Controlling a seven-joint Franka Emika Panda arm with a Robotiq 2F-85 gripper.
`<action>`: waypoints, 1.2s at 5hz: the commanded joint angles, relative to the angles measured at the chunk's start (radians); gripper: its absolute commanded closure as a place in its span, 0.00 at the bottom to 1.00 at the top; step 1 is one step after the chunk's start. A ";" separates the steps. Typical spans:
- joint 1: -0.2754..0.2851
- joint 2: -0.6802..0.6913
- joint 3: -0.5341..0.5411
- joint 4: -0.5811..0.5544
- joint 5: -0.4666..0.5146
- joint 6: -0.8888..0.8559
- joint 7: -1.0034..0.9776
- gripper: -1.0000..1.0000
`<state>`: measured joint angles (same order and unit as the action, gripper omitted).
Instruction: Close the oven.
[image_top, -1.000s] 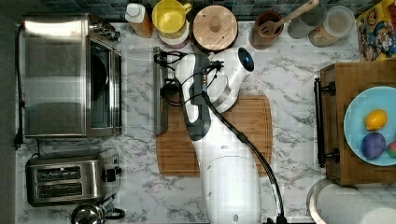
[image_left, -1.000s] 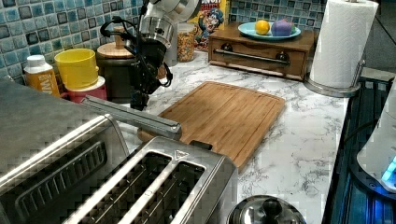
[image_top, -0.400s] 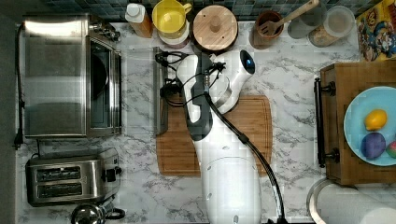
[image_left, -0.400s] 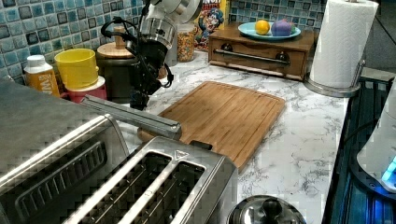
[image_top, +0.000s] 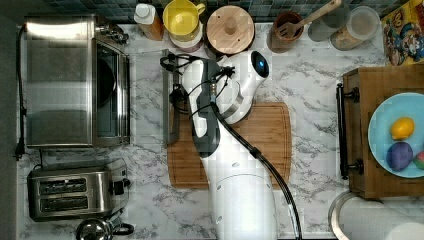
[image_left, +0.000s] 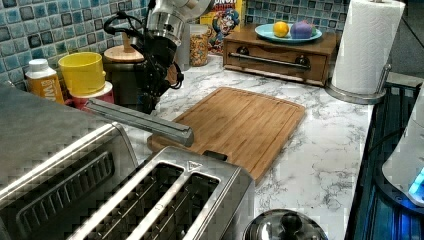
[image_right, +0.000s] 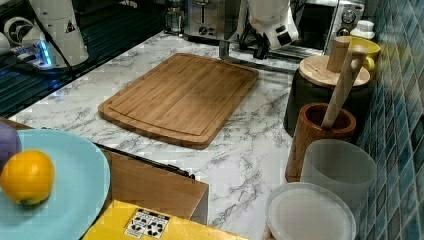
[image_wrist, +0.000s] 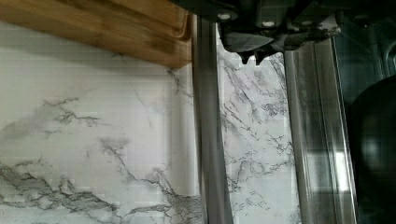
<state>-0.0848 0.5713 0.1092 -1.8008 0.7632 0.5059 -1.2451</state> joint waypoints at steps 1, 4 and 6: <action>0.213 -0.215 0.198 0.127 -0.122 0.033 0.137 1.00; 0.394 -0.130 0.204 0.292 -0.709 0.005 0.575 1.00; 0.470 -0.024 0.168 0.441 -0.885 -0.130 0.718 1.00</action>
<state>0.3064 0.4949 0.2625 -1.4844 -0.0396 0.4436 -0.6284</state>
